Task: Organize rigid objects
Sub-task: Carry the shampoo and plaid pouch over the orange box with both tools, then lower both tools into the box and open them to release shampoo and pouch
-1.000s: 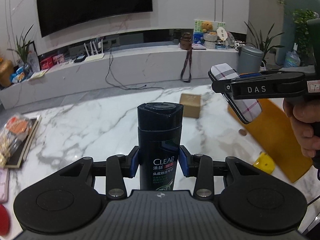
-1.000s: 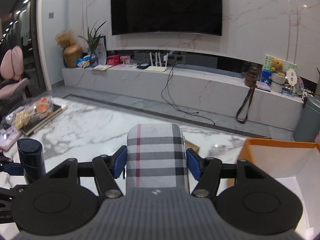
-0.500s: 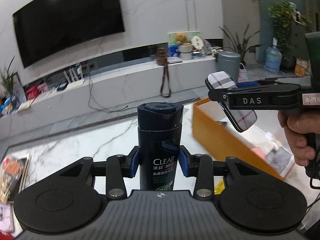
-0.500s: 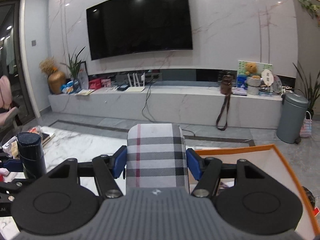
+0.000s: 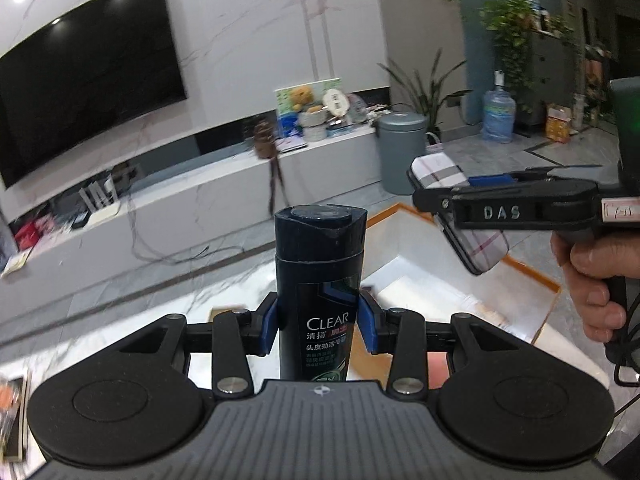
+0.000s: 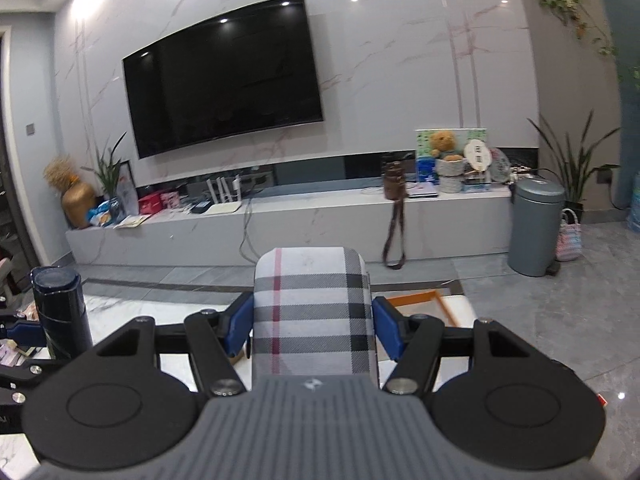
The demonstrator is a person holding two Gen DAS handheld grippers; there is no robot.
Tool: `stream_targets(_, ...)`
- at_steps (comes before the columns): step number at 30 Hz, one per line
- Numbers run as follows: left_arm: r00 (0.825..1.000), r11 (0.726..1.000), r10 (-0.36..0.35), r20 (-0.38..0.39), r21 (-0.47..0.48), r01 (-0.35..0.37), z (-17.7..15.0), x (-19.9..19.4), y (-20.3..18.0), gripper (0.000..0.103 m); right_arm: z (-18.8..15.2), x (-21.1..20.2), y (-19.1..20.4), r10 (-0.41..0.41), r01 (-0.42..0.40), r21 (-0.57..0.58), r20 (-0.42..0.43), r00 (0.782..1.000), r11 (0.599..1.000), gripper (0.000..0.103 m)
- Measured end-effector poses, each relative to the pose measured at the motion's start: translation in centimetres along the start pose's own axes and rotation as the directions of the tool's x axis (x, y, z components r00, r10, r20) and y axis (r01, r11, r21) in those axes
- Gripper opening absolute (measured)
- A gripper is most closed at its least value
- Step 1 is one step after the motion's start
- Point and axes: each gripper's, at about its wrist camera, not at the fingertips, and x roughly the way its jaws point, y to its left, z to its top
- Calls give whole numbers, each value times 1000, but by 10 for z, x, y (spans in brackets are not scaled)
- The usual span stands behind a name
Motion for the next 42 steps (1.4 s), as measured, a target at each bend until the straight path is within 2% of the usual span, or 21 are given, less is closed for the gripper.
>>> stream_targets(7,998,996,-69,1,47,69,24,21,-39,46,5,-11,-34,-35,35,35,-4,999,999,63)
stream_targets(12,989,989,-141,-42,35,142,27,38,-58,46,1,-12,-51,-57,59,56,-23,998,997,63)
stream_targets(16,971,979,-203,-124,0,205,25,62,-67,46,-8,-10,-63,-66,69,47,-68,996,996,63)
stream_targets(22,944,974,-223,-245,-14,226,18,94,-72,45,-20,-3,-77,-82,87,32,-140,987,996,63)
stream_targets(33,893,978,-193,-407,-11,206,7,123,-71,45,-27,9,-83,-90,98,36,-196,977,995,63)
stream_targets(36,861,975,-206,-465,-22,222,3,129,-70,45,-29,10,-81,-88,96,31,-200,976,995,63)
stream_targets(42,776,969,-224,-590,-48,243,-9,156,-65,45,-30,18,-79,-89,96,23,-216,972,995,63)
